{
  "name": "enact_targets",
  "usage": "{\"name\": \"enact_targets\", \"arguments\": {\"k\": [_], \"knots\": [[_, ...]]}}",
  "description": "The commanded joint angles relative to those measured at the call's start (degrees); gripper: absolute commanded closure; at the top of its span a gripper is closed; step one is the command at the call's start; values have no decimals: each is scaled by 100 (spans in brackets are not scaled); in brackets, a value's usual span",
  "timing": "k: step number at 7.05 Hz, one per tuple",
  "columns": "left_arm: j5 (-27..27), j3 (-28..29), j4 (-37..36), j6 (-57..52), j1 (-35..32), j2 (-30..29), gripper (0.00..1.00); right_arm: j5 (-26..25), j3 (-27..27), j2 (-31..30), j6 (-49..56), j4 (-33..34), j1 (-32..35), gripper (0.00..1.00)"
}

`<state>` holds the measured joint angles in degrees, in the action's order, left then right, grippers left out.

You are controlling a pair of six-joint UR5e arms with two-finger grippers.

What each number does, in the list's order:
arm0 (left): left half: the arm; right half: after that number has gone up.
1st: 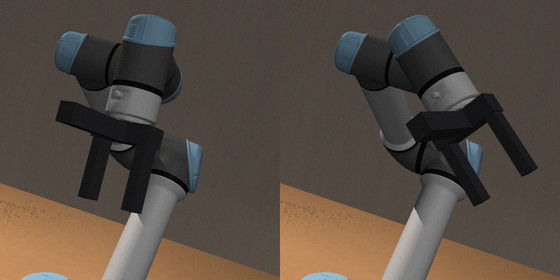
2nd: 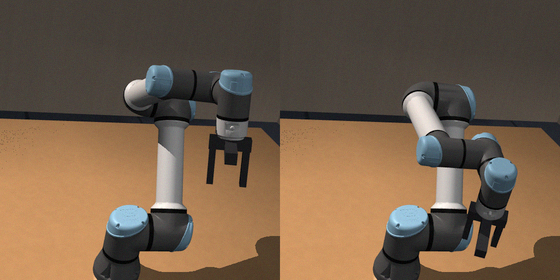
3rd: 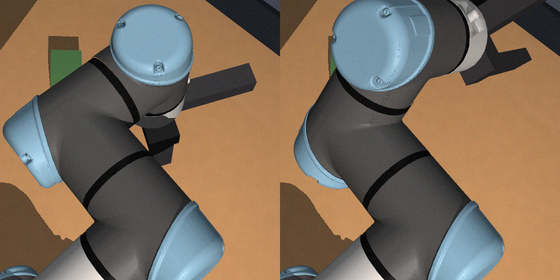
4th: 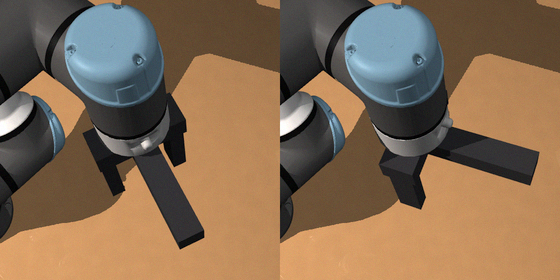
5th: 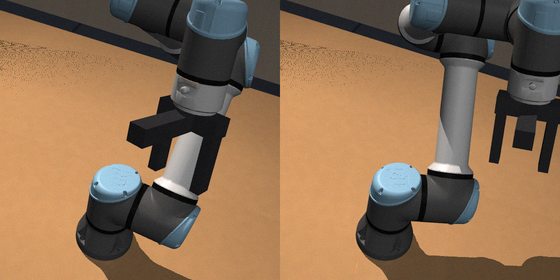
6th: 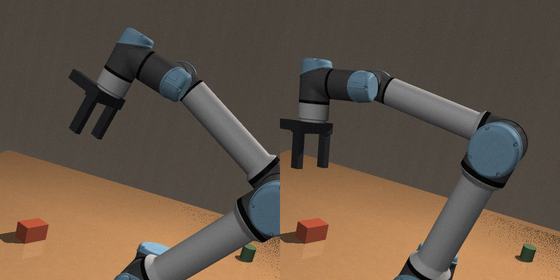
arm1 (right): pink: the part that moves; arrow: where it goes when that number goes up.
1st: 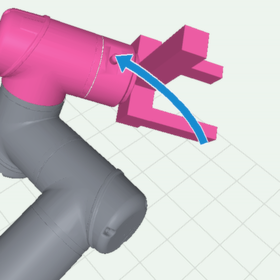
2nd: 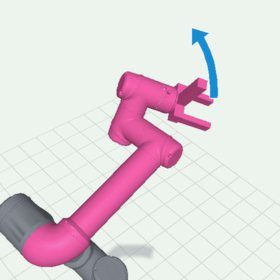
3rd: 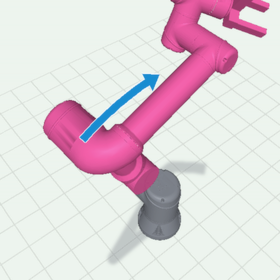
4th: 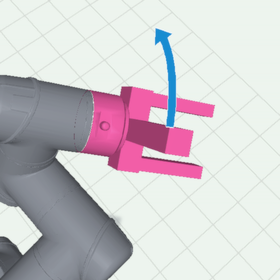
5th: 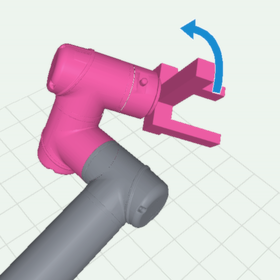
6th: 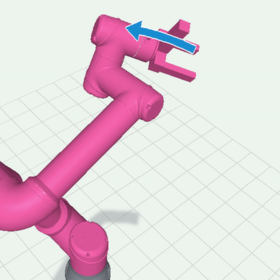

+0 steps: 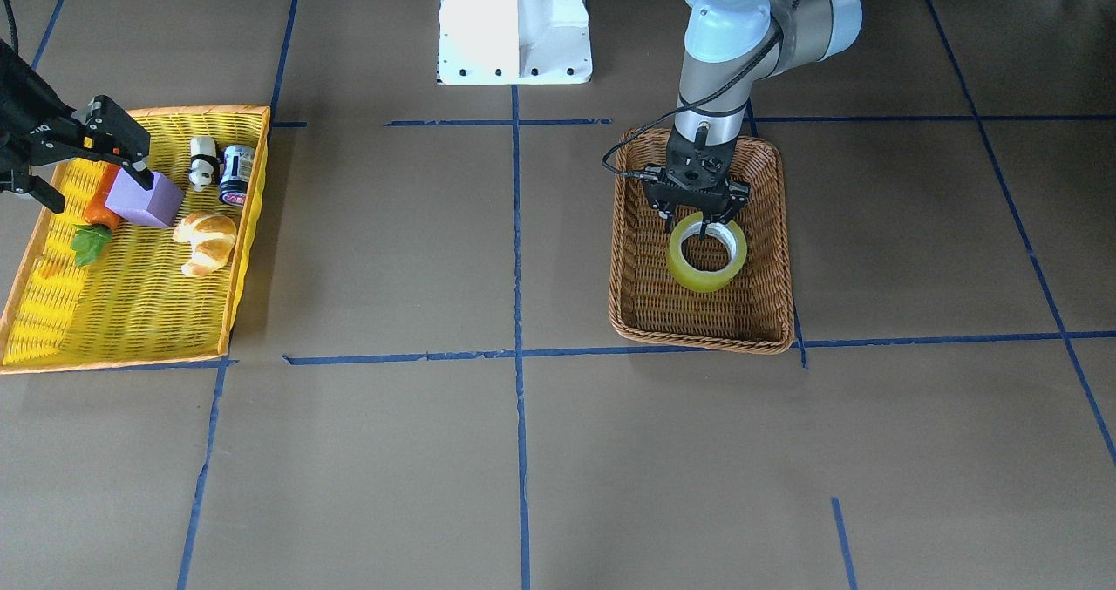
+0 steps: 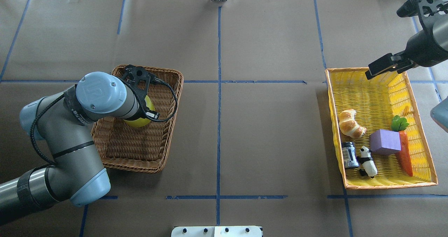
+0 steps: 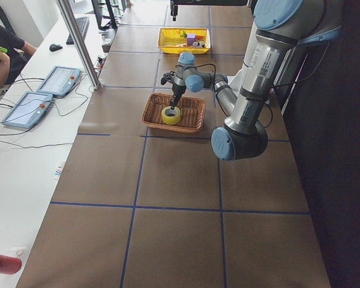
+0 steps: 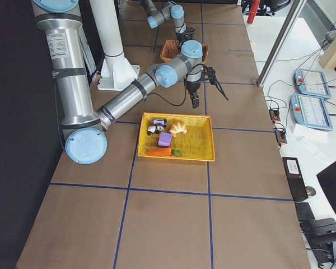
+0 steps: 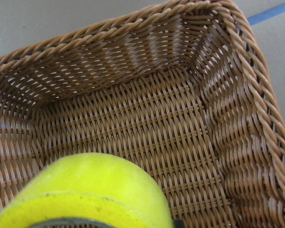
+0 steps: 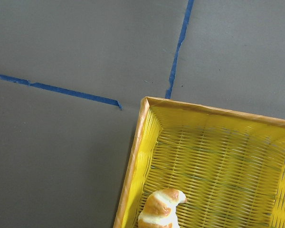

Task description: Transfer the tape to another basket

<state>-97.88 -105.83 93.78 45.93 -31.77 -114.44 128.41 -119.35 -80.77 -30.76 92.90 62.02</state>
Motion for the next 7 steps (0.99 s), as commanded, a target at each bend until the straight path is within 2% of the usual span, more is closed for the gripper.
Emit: {"name": "enact_targets", "arguments": {"k": [1,2,3,4,5,7], "knots": [[-29,-113,-9,-14,-39,9,0,0,34,-9,0,0,38,0],[-81,-331,-157,-22,-74,166,0,0,52,-52,35,9,134,0],[-552,-586,-732,-423,-527,185,0,0,148,-114,409,26,239,0],[-1192,-727,-1208,-1227,-1158,168,0,0,279,-271,961,26,449,0],[-1807,-694,-1256,-1514,-1756,237,0,26,463,-446,1724,26,764,0],[-2977,-546,-1248,-2862,-3126,1034,0,595,1278,-597,3288,18,1651,0]]}}
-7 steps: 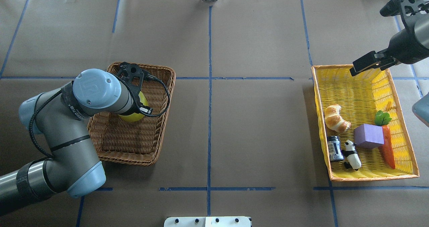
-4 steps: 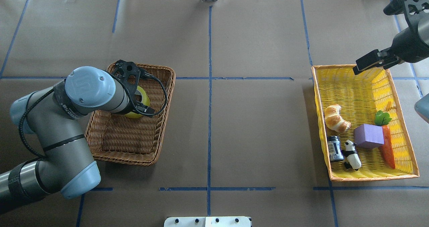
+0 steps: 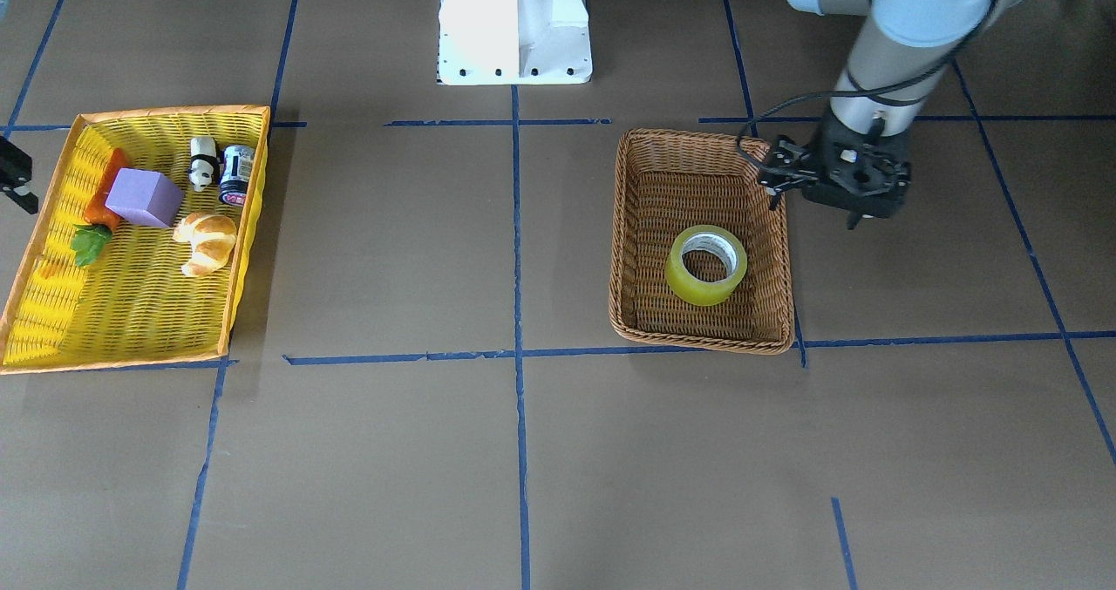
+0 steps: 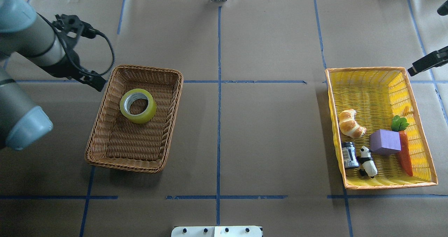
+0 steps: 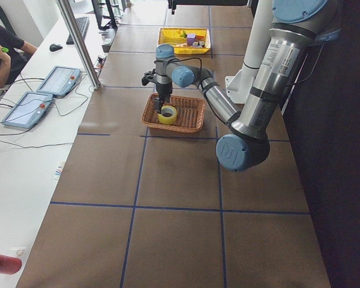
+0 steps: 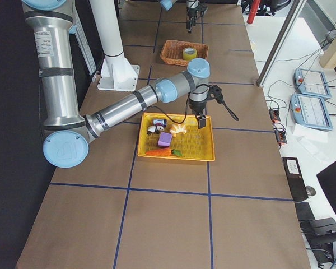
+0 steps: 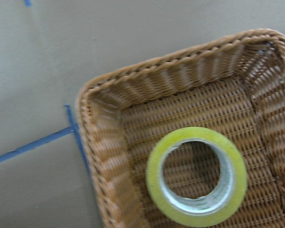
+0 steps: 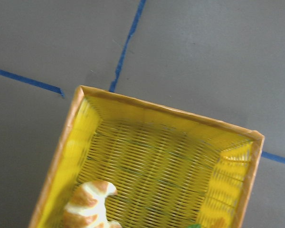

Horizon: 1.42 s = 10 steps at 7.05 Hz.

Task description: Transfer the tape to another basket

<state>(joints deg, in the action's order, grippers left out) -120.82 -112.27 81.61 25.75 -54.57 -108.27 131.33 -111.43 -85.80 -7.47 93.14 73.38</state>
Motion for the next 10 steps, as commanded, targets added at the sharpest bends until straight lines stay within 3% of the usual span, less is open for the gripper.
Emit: {"name": "enact_targets", "arguments": {"k": [1,3,4,7,10], "knots": [[-985,387,4,-1374,-1488,777,0,323,839,-173,1567,-24,832,0],[-1565,1571,56,-2928,-2632,1026,0,254,1141,-480,2013,-24,1125,0],[-1611,1802,48,-3074,-2951,1079,0,297,1228,-673,1969,-59,1404,0],[-1612,1814,65,-3198,-3628,1720,0,324,1272,-639,1986,-86,1442,0],[-1603,1840,74,-3462,-3727,2046,0,376,1711,-657,1723,-77,1538,0]]}}
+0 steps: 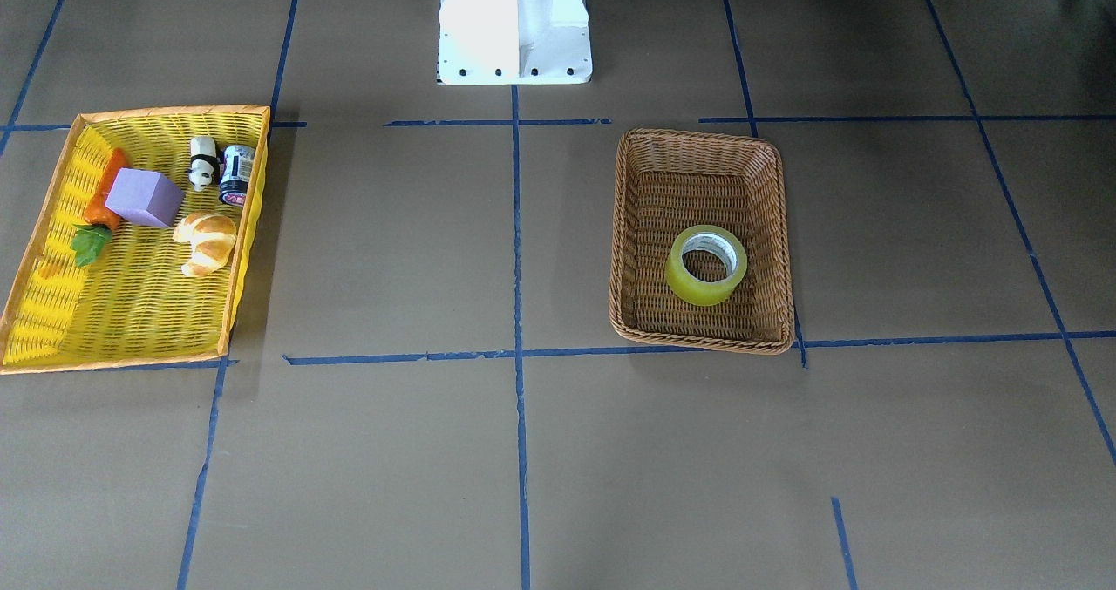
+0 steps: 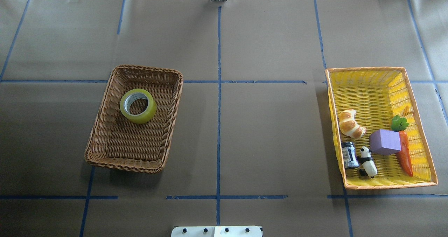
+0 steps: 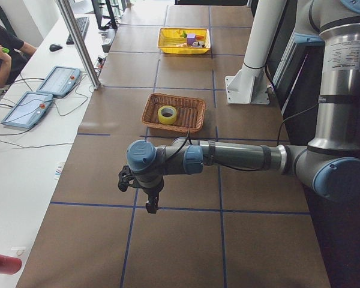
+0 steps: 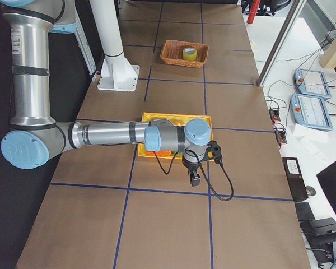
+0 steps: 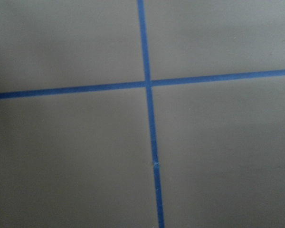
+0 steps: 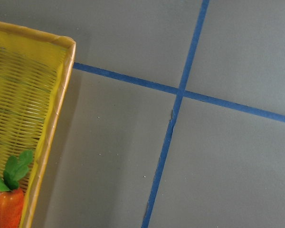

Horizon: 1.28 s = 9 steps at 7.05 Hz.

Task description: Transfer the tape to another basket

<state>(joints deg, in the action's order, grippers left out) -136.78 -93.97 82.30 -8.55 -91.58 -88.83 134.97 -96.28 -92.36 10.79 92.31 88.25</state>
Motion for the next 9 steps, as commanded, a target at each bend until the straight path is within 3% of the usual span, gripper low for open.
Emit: {"name": "enact_targets", "arguments": {"k": [1,3,9], "knots": [[-6,45,5,10,-27,103,0,99,241,-1,-121,7,165,0],[-6,134,5,2,-27,111,0,459,391,8,-349,-11,420,0],[-6,204,14,-16,-27,94,0,398,224,122,-692,-20,473,0]]}}
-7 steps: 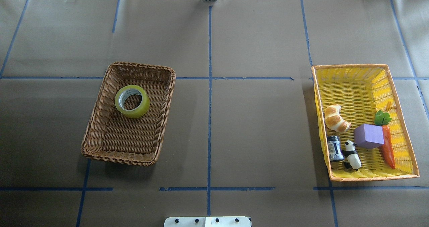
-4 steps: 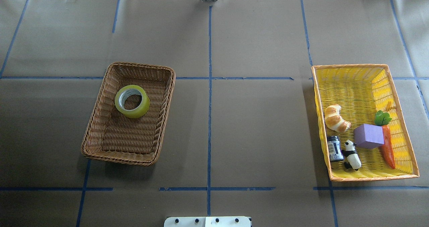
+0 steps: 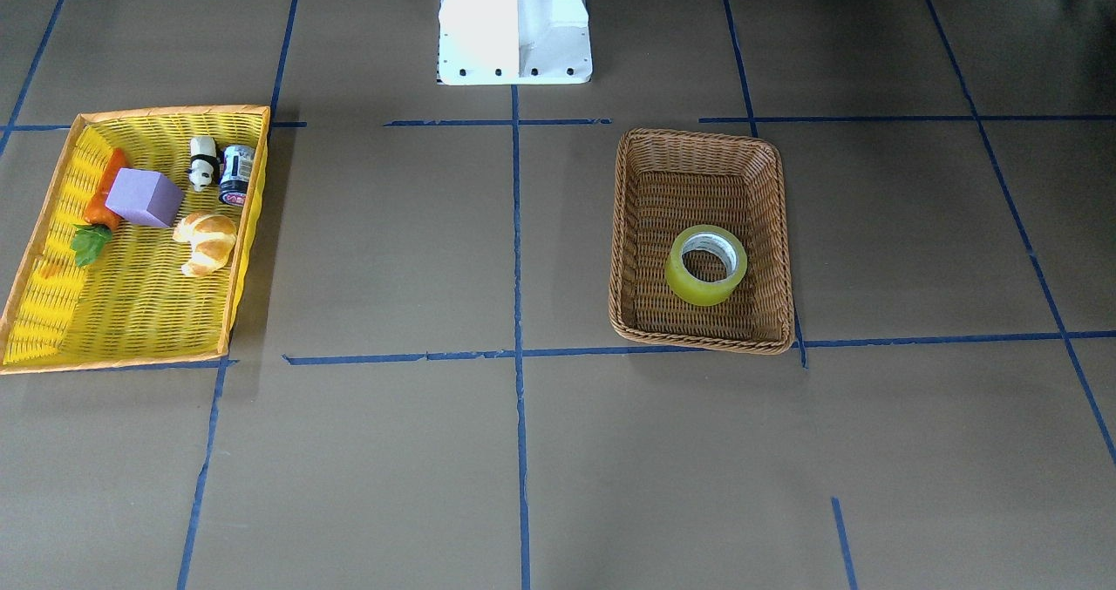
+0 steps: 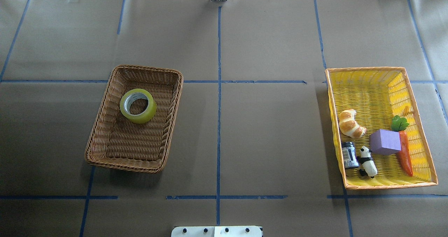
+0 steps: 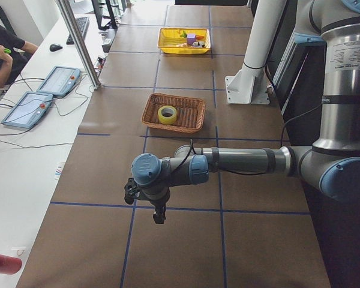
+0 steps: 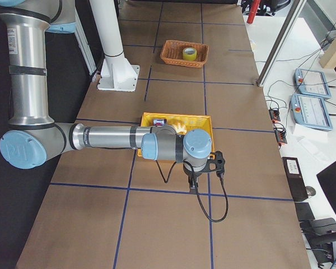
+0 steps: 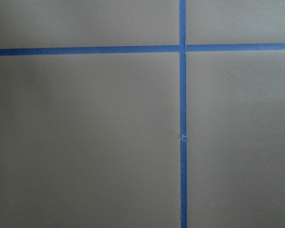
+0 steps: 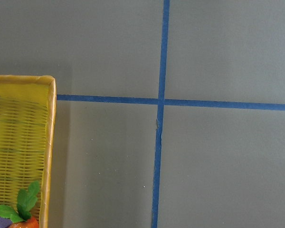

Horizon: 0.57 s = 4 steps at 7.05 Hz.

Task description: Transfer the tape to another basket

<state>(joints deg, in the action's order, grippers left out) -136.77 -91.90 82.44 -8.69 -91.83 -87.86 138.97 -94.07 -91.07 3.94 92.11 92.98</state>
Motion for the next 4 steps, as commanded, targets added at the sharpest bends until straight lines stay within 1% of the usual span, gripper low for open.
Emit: {"name": "enact_targets", "arguments": {"k": [1,4], "knots": [[-7,-3,0,-10,-2,5,0,-1,11,-7,-7,0,1,0],[-7,-3,0,-10,-2,-3,0,-10,12,-42,-7,0,1,0]]}}
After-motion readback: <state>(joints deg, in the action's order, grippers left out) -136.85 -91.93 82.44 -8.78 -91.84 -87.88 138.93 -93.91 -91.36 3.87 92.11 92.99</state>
